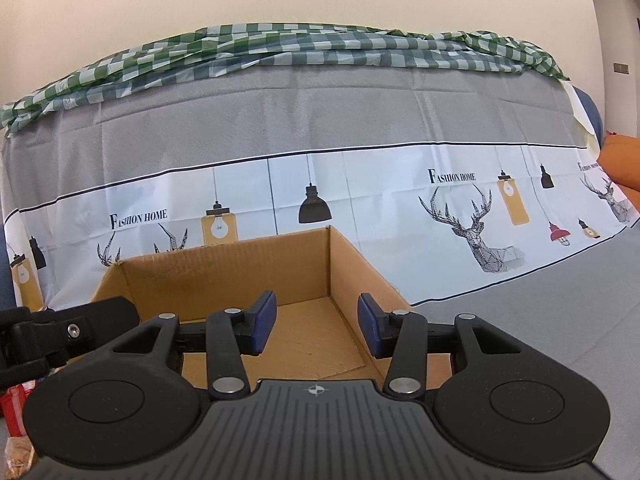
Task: Organize snacks
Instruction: 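Lower the cone snack into the box and open the right tool while the left tool releases the white bag, then move both open tools back to the snack pile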
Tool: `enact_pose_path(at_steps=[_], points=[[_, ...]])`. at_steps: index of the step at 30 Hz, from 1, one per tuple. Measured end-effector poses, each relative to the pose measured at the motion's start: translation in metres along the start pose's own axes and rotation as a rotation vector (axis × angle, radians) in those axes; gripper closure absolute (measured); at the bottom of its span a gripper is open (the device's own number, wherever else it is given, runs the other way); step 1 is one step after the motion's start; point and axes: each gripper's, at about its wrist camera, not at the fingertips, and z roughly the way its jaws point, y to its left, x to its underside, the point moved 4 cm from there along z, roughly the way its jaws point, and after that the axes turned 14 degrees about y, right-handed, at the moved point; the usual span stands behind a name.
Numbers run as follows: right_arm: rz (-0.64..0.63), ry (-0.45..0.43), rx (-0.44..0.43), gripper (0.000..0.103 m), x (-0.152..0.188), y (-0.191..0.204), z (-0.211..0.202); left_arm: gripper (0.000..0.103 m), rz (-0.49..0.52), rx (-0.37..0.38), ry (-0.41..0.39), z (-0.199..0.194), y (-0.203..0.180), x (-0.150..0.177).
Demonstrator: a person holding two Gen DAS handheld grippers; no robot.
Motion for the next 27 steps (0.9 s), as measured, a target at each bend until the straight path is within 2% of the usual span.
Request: enact_pose_path(at_steps=[12,20,27], points=[[-0.053,-0.016,-0.063,0.056,-0.002,0.049,-0.02,0.053,-0.07,0.005,0.038,-0.034,0.053,-0.004],[-0.096,-0.011,-0.128,0.056,0.003,0.096,-0.03,0.066,-0.098,-0.042,0.048,-0.055,0.094,-0.005],[-0.148,-0.01,-0.202,0.068,0.014,0.132,-0.036,0.076,-0.154,-0.071,0.052,-0.062,0.135,-0.002]])
